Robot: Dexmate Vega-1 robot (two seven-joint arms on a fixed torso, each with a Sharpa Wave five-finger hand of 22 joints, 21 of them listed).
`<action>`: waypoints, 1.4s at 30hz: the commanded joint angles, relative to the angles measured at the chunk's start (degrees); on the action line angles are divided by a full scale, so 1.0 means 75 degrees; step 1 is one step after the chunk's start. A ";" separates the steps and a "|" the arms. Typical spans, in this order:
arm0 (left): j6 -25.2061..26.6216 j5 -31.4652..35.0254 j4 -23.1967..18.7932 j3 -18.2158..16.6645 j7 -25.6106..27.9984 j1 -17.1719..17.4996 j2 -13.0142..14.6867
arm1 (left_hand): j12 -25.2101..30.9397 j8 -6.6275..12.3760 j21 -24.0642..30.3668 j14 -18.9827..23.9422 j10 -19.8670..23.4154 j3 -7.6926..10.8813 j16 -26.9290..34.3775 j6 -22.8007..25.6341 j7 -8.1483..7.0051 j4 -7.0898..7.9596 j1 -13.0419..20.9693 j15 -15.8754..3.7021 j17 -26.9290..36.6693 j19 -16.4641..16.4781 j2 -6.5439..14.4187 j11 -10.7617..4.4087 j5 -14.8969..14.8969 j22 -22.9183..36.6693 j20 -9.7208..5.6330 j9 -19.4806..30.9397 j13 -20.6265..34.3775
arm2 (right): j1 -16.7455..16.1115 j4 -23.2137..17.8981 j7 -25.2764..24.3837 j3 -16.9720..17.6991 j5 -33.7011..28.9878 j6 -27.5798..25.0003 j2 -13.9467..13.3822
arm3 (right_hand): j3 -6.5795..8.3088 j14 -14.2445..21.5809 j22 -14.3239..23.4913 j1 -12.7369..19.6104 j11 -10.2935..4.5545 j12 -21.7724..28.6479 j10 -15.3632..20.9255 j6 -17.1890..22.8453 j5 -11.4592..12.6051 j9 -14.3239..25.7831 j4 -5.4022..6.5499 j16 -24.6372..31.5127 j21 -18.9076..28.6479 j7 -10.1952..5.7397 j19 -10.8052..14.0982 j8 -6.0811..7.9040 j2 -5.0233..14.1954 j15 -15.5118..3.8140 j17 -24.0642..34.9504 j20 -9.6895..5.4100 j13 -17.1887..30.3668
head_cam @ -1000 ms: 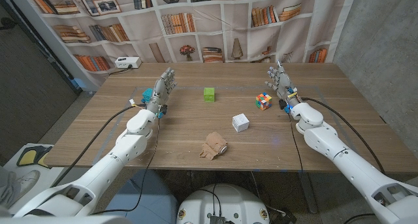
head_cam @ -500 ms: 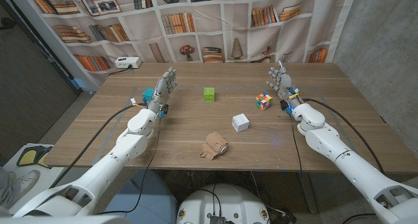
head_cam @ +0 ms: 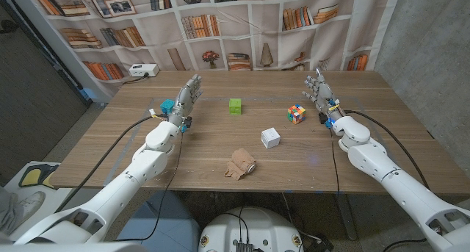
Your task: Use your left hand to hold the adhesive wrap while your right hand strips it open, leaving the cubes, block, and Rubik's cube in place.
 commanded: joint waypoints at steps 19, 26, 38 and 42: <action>-0.0293 0.1370 -0.0321 0.0221 0.0697 -0.0052 0.0283 | 0.0096 0.0101 0.0007 0.0182 0.0228 -0.0088 0.0106 0.0390 0.0025 -0.0037 -0.0058 -0.0115 0.0017 0.0027 -0.0015 -0.0067 0.0032 0.0018 -0.0011 0.0023 0.0017 | 0.0474 0.0863 0.0592 -0.0064 0.0106 0.0346 0.0230 | 0.0047 -0.0182 0.0023 0.0165 0.0113 -0.0027 -0.0158 -0.0002 -0.0018 0.0024 -0.0059 -0.0011 0.0054 0.0028 -0.0014 0.0002 0.0051 0.0122 0.0012 0.0076 0.0011; -0.0464 0.1686 -0.0014 0.0340 0.0802 -0.0200 0.0192 | 0.0106 0.0094 0.0014 0.0203 0.0271 -0.0095 0.0104 0.0416 0.0040 -0.0055 -0.0045 -0.0161 0.0015 0.0059 -0.0016 -0.0074 0.0034 0.0017 -0.0032 0.0023 0.0017 | 0.0389 0.0960 0.0600 0.0010 0.0124 0.0592 0.0261 | 0.0051 -0.0164 0.0019 0.0210 -0.0012 -0.0027 -0.0183 0.0061 -0.0024 0.0022 -0.0100 0.0004 0.0089 0.0001 0.0061 0.0023 0.0045 0.0010 0.0001 -0.0158 0.0000; -0.1231 0.1954 0.0456 0.0385 0.0839 -0.0235 0.0045 | 0.0134 0.0088 0.0022 0.0304 0.0389 -0.0079 0.0118 0.0500 0.0014 -0.0135 0.0055 -0.0238 0.0006 0.0126 0.0001 -0.0137 0.0036 0.0011 -0.0058 0.0022 0.0015 | 0.0252 0.0881 0.0672 0.0034 0.0132 0.0647 0.0158 | -0.0005 -0.0233 0.0015 0.0160 0.0072 -0.0057 -0.0294 0.0068 -0.0040 0.0021 -0.0107 -0.0010 0.0086 0.0078 0.0074 0.0011 -0.0024 0.0108 0.0001 -0.0279 -0.0016; -0.1451 0.2118 0.0452 0.0364 0.1009 -0.0156 0.0017 | 0.0150 0.0103 0.0034 0.0378 0.0454 -0.0073 0.0132 0.0576 0.0019 -0.0170 0.0101 -0.0260 0.0003 0.0180 0.0003 -0.0112 0.0033 0.0009 -0.0088 0.0022 0.0013 | 0.0246 0.0878 0.0692 0.0037 0.0143 0.0636 0.0143 | -0.0014 -0.0246 0.0015 0.0147 0.0089 -0.0062 -0.0315 0.0047 -0.0041 0.0021 -0.0104 -0.0013 0.0081 0.0071 0.0062 0.0002 -0.0032 0.0108 0.0002 -0.0278 -0.0017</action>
